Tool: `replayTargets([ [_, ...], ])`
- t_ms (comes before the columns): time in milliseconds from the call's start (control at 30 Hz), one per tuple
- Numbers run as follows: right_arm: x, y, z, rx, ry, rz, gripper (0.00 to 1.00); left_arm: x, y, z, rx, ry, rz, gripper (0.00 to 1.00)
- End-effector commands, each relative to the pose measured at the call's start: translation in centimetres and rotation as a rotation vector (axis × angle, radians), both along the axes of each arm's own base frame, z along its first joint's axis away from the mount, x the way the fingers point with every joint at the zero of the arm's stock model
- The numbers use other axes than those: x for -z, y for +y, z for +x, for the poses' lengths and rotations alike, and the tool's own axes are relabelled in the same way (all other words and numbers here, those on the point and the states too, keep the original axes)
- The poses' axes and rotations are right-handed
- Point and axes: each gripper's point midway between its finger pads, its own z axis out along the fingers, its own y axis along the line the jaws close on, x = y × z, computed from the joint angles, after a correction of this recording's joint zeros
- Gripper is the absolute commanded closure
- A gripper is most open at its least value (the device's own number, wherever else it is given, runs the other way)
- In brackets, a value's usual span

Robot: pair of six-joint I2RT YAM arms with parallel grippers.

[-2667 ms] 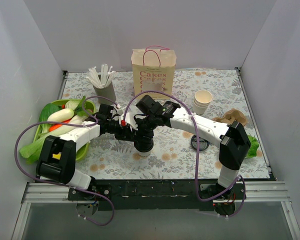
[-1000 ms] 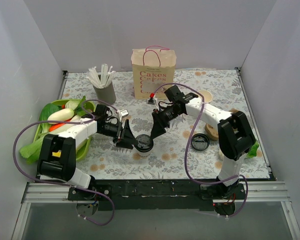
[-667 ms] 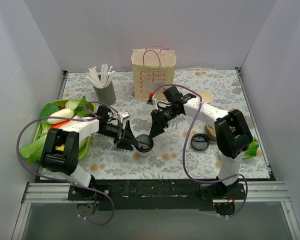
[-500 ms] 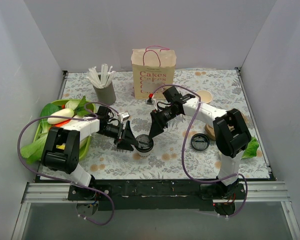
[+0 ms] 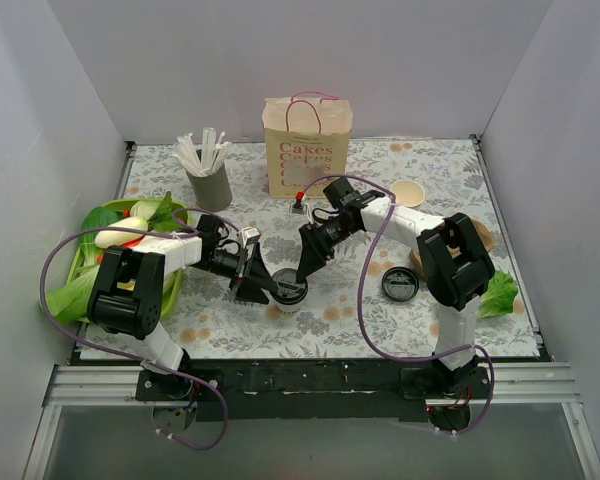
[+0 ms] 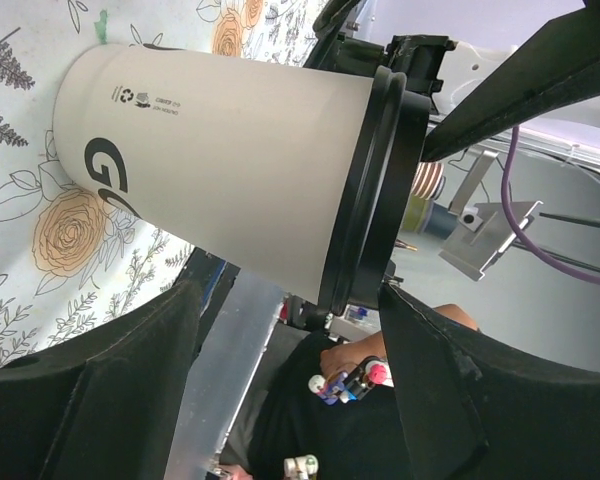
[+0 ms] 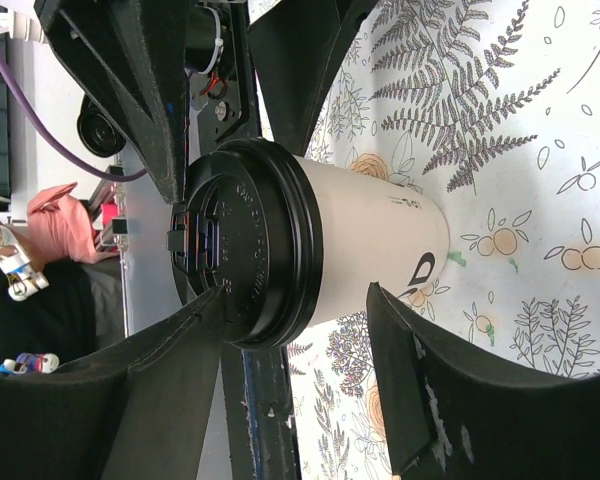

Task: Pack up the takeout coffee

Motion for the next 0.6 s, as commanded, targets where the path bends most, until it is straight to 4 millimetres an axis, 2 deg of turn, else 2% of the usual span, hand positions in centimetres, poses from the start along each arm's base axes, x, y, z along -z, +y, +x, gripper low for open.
replayTargets([
  [0,0.0,0.3,0.3,-0.004,-0.002,0.021,0.35,1.6,0.2,0.4,-0.010,-0.007,0.069,0.30],
  [567,2.0,0.1,0.2,0.003,0.031,-0.017,0.37,6.1,2.0,1.7,-0.080,0.039,0.337,0.34],
])
